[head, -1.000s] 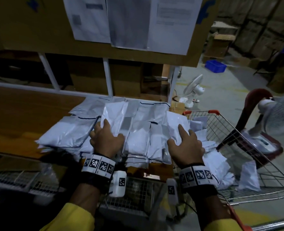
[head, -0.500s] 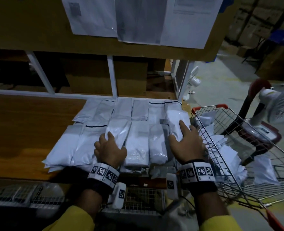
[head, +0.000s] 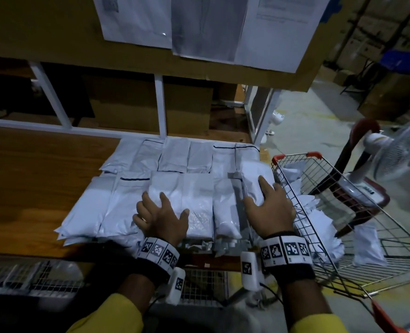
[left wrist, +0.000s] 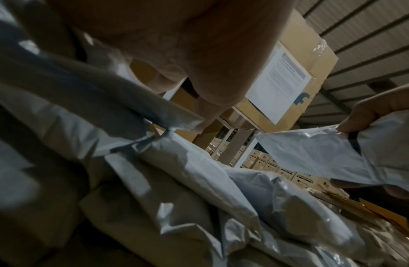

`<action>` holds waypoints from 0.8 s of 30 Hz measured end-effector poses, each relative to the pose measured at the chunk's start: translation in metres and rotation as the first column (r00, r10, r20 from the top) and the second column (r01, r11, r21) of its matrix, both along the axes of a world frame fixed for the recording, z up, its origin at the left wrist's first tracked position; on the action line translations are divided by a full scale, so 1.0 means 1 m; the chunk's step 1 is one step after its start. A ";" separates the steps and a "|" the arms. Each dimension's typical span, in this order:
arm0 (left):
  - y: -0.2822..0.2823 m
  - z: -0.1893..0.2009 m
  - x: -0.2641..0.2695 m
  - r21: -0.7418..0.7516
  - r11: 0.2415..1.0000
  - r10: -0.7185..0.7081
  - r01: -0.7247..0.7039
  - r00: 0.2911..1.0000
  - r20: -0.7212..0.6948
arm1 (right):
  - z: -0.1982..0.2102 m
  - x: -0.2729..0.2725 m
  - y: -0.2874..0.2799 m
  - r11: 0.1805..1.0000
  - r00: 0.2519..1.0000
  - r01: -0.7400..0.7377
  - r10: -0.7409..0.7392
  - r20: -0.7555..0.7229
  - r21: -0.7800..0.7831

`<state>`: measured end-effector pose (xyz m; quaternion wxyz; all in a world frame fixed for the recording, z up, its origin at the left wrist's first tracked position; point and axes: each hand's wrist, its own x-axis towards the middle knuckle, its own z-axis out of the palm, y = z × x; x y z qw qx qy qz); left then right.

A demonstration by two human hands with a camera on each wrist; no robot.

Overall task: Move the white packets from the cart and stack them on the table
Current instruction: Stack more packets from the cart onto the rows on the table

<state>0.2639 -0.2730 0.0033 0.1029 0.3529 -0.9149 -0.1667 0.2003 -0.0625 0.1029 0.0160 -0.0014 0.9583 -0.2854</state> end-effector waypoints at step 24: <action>-0.049 0.197 -0.072 0.173 0.943 -0.117 0.285 0.769 -0.628 | 0.024 -0.159 -0.104 0.988 0.985 -0.113 0.098 0.140 0.104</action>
